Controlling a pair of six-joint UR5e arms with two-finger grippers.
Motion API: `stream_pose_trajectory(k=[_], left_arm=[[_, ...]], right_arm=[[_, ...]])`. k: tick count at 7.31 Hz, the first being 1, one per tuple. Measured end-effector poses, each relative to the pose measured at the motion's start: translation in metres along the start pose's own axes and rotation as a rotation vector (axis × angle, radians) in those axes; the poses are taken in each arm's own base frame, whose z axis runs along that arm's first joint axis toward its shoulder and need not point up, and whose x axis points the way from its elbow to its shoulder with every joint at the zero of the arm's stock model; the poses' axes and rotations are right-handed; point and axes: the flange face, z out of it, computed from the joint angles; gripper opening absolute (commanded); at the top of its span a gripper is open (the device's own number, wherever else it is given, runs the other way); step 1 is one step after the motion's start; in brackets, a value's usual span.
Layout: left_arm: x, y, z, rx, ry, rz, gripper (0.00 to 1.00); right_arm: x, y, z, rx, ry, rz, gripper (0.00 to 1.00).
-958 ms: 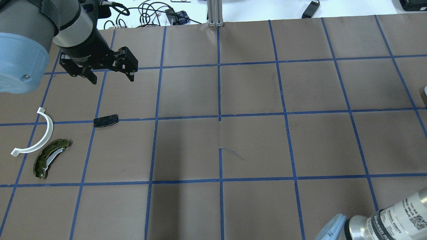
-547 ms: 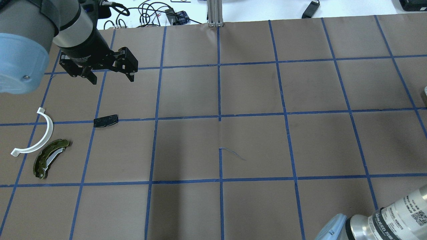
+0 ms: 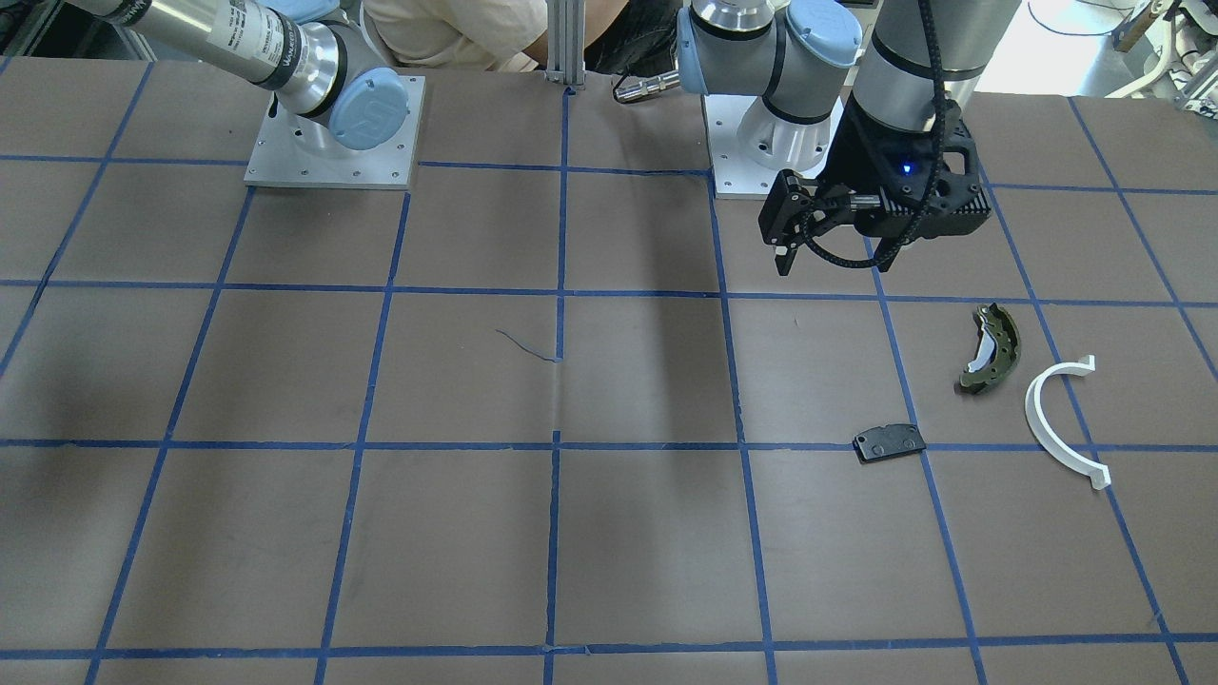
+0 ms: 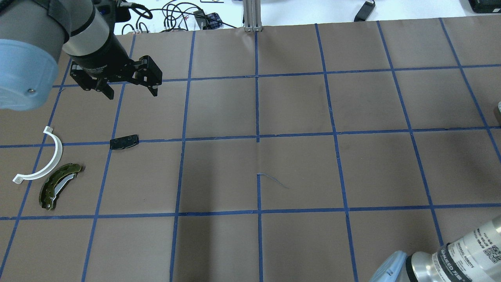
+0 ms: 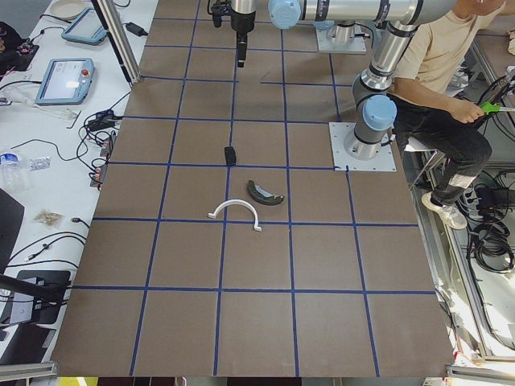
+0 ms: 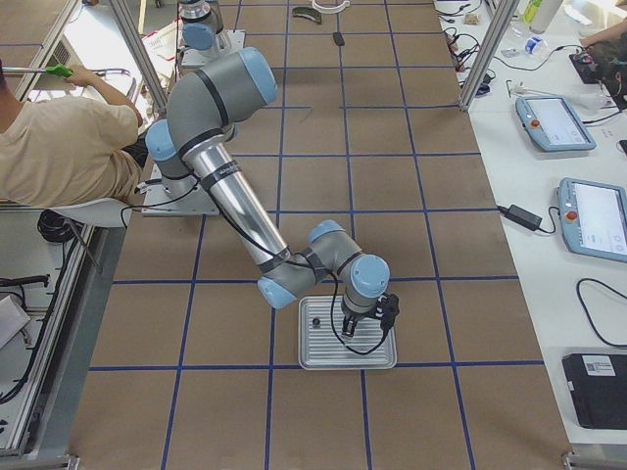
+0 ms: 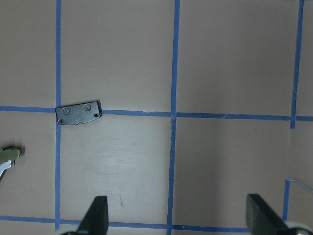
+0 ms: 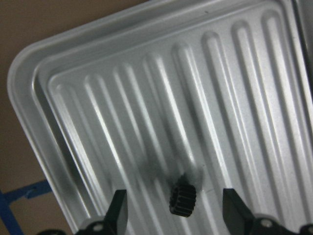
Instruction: Place bearing gear from tray to pile
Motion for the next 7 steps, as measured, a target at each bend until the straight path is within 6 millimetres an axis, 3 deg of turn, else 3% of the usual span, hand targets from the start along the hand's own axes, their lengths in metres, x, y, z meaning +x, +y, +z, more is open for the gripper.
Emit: stream_pose_trajectory(k=[2,3,5,6,7], left_arm=[[0.0000,0.0000,0.0000,0.000,0.000,0.000,1.00],[0.0000,0.0000,0.0000,0.000,0.000,0.000,1.00],[0.0000,0.0002,0.0003,-0.001,0.000,0.000,1.00],[0.0000,0.0006,0.0004,-0.001,0.000,0.000,1.00],[0.0000,0.0008,0.0005,-0.002,0.000,0.000,1.00]], right_arm=[[0.0019,-0.0009,0.0036,-0.010,0.009,0.000,0.62],[0.0027,-0.0020,0.0060,-0.012,0.009,0.001,0.51],[0.0035,-0.0034,0.0111,-0.017,0.007,0.001,0.09],[0.0036,-0.0034,0.0107,-0.017,0.008,0.004,0.00],[0.0036,-0.0030,0.0086,-0.018,0.009,0.005,0.00]])
